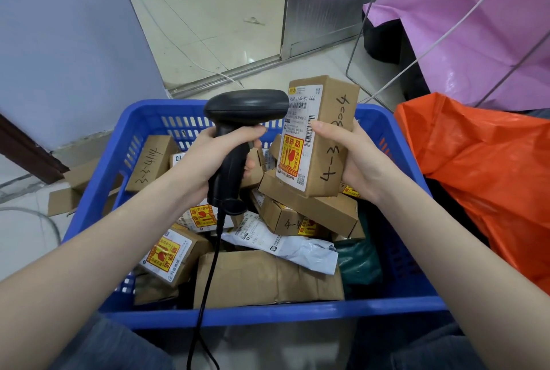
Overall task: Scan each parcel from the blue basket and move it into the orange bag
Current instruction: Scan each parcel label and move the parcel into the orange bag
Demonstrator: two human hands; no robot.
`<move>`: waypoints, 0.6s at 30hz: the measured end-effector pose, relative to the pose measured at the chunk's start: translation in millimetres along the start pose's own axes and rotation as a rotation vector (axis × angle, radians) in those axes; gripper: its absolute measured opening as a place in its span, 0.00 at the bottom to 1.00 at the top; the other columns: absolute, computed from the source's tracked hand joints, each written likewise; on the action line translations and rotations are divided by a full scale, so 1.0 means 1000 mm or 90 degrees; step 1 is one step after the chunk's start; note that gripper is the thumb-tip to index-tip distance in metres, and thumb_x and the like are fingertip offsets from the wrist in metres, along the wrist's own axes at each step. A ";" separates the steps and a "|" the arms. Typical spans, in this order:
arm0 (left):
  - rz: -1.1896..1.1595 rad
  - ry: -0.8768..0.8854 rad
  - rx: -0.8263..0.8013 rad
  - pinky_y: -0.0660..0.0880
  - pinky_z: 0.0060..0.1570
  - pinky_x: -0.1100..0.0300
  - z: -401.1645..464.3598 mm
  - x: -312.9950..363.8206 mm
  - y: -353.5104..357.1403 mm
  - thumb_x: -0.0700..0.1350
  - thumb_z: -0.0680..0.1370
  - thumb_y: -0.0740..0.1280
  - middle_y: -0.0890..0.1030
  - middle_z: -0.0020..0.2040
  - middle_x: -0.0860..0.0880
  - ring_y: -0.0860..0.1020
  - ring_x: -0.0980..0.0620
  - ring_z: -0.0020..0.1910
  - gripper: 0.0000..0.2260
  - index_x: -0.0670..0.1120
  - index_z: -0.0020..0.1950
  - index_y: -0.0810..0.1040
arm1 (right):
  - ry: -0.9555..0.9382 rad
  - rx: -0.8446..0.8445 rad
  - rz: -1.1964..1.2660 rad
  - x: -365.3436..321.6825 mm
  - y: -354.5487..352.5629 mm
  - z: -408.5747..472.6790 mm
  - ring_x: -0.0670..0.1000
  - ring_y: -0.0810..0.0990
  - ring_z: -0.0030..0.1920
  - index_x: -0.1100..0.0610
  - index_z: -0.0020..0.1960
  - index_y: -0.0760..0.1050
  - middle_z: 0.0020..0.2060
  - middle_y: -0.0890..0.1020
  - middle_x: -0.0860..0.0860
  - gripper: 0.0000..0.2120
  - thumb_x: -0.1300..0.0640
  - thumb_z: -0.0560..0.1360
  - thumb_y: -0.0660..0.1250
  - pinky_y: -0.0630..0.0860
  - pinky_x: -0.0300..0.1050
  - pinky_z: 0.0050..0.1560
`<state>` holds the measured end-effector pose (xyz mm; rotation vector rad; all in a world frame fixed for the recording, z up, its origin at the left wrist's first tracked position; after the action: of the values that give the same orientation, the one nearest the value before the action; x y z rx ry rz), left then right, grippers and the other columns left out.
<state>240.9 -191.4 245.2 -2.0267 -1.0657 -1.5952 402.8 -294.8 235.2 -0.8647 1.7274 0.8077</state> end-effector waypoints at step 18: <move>0.036 0.010 -0.042 0.77 0.31 0.63 -0.013 0.024 0.100 0.50 0.67 0.73 0.79 0.50 0.41 0.78 0.56 0.29 0.24 0.43 0.60 0.77 | -0.109 0.208 -0.091 -0.070 -0.106 -0.073 0.46 0.84 0.44 0.52 0.54 0.76 0.43 0.85 0.47 0.08 0.55 0.75 0.67 0.77 0.42 0.44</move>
<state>307.4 -258.0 289.3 -2.0645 -0.9541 -1.6352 474.9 -398.6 309.1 -0.6670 1.5715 0.4722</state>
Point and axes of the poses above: each hand's wrist, its own z-axis towards the middle knuckle, its own y-axis out of the palm, x = y × z, the point moved 5 cm from there along z, towards the middle knuckle
